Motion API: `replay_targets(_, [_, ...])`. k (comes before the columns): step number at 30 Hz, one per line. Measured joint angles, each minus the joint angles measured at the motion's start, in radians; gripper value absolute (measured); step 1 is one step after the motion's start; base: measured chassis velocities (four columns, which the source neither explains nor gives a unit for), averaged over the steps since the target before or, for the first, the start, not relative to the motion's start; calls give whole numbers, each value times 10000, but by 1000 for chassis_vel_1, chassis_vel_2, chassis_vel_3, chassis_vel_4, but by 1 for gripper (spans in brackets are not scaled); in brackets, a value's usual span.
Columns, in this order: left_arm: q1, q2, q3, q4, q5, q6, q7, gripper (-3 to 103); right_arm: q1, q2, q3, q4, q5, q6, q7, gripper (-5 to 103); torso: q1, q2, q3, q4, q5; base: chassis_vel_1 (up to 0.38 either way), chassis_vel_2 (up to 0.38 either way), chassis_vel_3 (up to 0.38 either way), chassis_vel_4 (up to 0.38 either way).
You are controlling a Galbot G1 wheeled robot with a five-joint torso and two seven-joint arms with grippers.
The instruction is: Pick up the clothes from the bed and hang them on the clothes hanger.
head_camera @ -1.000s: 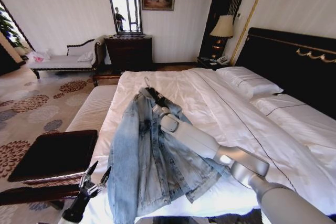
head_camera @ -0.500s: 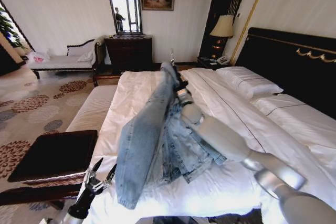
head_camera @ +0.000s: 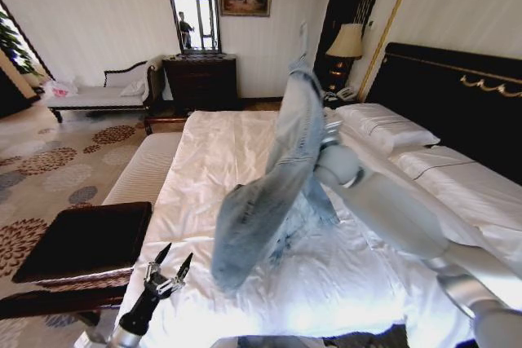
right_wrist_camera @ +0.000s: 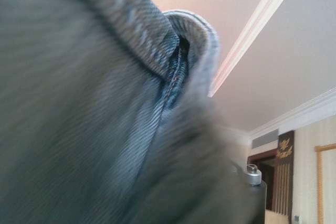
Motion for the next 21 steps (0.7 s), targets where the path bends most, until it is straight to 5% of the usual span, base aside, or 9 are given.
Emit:
replay_targets(10, [-125,123,223,-319,-128,193,-498,100,-502,-1199,1415,1272,1432,45,166,19,0,0,0,-2,0,0,0,0,0])
replay_targets(21, [-503,598,417,-1158,-464,221,-2642,100,-1098,-2468,2819,2543,2869,411,330,19,0,0,0,-2,-3,0,0,0,0])
